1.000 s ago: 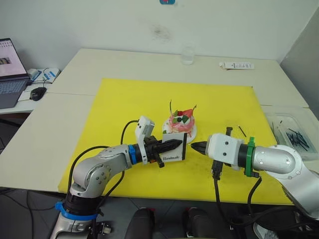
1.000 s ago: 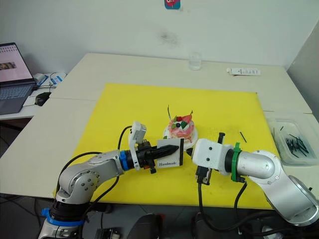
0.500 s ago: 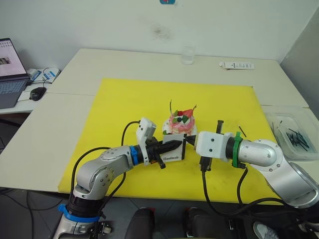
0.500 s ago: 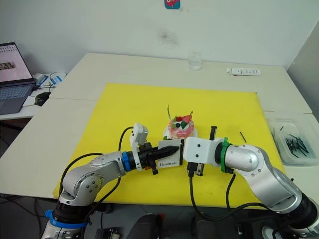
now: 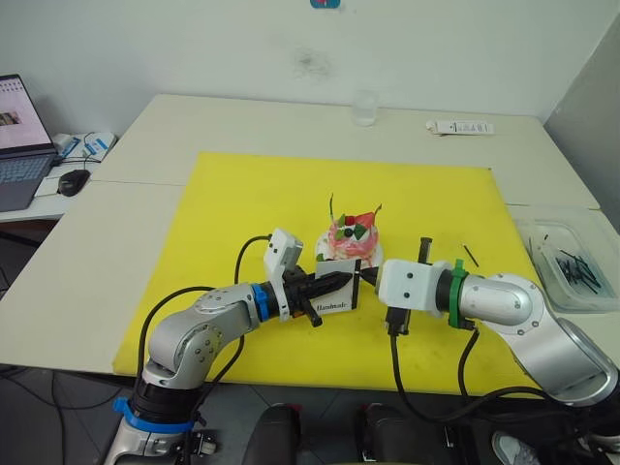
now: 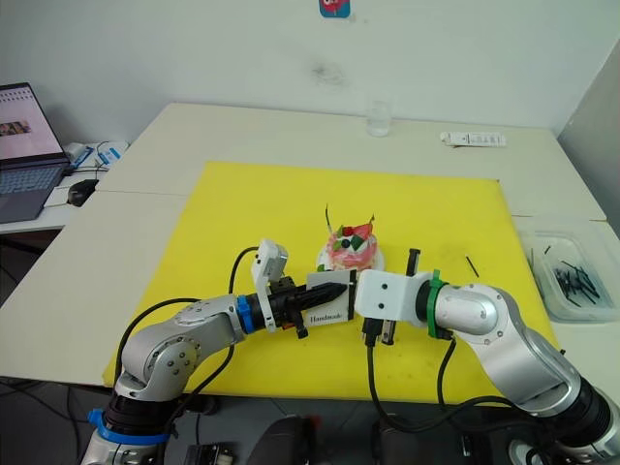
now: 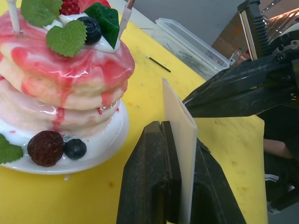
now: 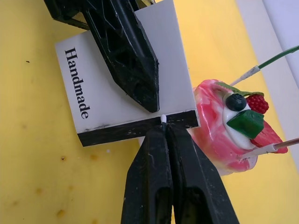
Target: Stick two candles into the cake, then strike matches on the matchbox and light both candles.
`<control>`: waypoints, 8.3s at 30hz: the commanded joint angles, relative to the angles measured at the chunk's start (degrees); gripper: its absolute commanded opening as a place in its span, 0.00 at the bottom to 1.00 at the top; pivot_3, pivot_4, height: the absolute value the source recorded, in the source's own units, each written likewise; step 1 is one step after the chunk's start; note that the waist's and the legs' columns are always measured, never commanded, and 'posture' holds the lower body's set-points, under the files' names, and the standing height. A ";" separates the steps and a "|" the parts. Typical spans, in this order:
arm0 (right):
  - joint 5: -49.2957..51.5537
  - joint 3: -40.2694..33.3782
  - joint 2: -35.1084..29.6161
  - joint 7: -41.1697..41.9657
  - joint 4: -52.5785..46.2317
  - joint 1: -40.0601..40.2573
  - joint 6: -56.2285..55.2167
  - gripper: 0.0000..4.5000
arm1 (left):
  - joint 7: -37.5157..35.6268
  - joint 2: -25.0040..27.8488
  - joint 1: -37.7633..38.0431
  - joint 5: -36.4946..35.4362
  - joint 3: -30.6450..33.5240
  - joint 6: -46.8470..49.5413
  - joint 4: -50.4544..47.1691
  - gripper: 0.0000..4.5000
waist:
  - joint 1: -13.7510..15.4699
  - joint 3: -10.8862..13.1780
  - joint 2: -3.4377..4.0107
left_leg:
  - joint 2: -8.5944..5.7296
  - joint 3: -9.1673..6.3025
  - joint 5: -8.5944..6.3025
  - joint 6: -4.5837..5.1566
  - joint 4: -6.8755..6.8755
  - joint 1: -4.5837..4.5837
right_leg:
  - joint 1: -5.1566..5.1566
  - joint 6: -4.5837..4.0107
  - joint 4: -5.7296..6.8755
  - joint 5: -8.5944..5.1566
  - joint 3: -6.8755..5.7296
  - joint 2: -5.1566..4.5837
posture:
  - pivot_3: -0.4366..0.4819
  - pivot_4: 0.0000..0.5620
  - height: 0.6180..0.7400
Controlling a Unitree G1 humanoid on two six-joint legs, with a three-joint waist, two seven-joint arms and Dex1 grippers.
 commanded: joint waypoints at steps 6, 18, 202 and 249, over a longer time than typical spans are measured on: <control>-2.97 -0.61 0.55 -0.25 -0.34 0.40 -0.23 0.00 | 0.10 -0.52 -1.57 -3.03 1.23 1.82 -3.28 0.00 | 0.00 0.00 0.00 | -0.01 0.00 0.00 0.00 0.00 0.00 | 0.00 0.00 0.01 0.00 0.00 0.01 | 0.48 0.27 0.98; -4.08 1.24 1.83 2.51 2.16 -0.91 -3.76 0.00 | -0.22 -1.41 -3.22 -2.11 0.14 1.04 -3.36 0.00 | -0.01 0.00 0.00 | -0.02 0.01 0.00 0.00 0.01 0.01 | 0.00 0.00 0.03 0.00 0.00 0.03 | 0.48 0.27 0.98; -1.39 -1.78 2.19 -0.65 1.12 5.98 -2.86 0.01 | 15.35 -4.75 -7.87 -21.07 11.41 26.79 2.80 0.00 | 0.00 -0.09 -0.18 | -0.06 -0.01 0.02 0.00 0.08 0.06 | 0.06 0.16 0.03 0.14 0.08 0.03 | 0.48 0.27 0.98; -3.35 -1.87 2.96 3.38 0.59 4.05 -1.15 0.01 | 12.02 -2.29 -6.76 -16.27 7.83 20.23 1.26 0.00 | 0.01 -0.09 -0.18 | -0.06 0.00 0.02 0.00 0.08 0.06 | 0.06 0.16 0.03 0.14 0.08 0.02 | 0.48 0.27 0.98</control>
